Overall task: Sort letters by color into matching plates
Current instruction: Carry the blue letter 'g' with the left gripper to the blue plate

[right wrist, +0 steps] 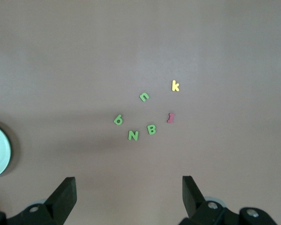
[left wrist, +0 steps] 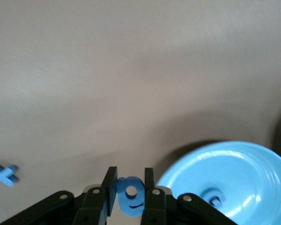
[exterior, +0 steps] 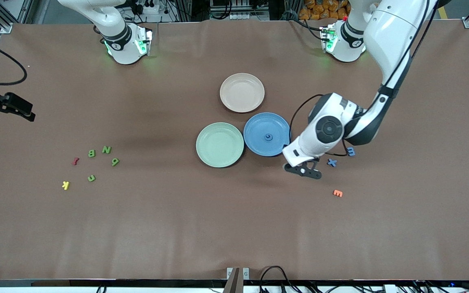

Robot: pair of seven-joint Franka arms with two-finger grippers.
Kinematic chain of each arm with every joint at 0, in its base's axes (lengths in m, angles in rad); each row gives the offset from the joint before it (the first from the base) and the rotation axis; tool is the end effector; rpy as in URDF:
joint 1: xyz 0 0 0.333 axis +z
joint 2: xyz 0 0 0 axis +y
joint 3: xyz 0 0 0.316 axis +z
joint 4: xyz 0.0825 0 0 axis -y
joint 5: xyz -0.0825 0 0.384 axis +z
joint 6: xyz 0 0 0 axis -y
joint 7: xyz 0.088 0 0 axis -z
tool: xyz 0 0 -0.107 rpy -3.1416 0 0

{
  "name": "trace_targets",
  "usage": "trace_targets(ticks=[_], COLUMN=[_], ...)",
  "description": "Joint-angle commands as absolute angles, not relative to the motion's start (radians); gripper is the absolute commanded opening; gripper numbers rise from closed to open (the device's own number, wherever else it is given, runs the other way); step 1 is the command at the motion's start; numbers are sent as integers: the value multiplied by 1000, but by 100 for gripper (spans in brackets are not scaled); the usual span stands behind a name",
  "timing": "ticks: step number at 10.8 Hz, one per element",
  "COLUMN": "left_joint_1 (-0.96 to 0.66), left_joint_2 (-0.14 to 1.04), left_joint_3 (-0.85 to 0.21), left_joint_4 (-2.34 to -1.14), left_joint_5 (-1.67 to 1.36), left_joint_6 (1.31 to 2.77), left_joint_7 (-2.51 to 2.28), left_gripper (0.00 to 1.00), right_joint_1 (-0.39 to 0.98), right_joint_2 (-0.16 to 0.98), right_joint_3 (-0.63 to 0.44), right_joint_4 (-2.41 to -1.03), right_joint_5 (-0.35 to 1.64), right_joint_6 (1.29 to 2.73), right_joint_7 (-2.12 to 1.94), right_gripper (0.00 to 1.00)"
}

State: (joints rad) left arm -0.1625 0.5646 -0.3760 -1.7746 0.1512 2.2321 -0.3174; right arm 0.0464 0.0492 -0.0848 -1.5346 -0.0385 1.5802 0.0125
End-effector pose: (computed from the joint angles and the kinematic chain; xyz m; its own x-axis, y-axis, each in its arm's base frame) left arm 0.5713 -0.3132 0.2543 0.9594 -0.2695 -0.0837 -0.2649 -0.9623 0.0618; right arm 0.5700 -0.0248 0.6149 0.9987 -0.0504 -0.0029 -0.0502 -0.9978 0.0427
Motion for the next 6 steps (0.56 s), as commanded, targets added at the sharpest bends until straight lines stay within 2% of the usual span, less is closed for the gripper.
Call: trace_targets(ticks=[1,4,5,6], left_joint_1=[-245,-334,-339,-341], left_joint_2=[558,606,615,618], left_joint_3=[-376,-374,-374,-374], left_joint_4=[-1789,-1786,-1776,-1775], left_joint_5=[130,132,135,129], left_joint_6=[2152,2109,2109,2109], left_joint_7=[-405,-429,-463,-497], left_gripper=[0,0,0,32], right_joint_1=[29,-20,-18,-17], right_joint_2=[110,159,141,105], right_joint_3=[-80,-81,-81,-80], right_joint_4=[-1532,-1557,-1639,-1755], right_joint_5=[-20,95,95,95], right_joint_6=[1617,1704,1809,1942], right_joint_7=[25,25,23,23], right_gripper=[100,100,100,100])
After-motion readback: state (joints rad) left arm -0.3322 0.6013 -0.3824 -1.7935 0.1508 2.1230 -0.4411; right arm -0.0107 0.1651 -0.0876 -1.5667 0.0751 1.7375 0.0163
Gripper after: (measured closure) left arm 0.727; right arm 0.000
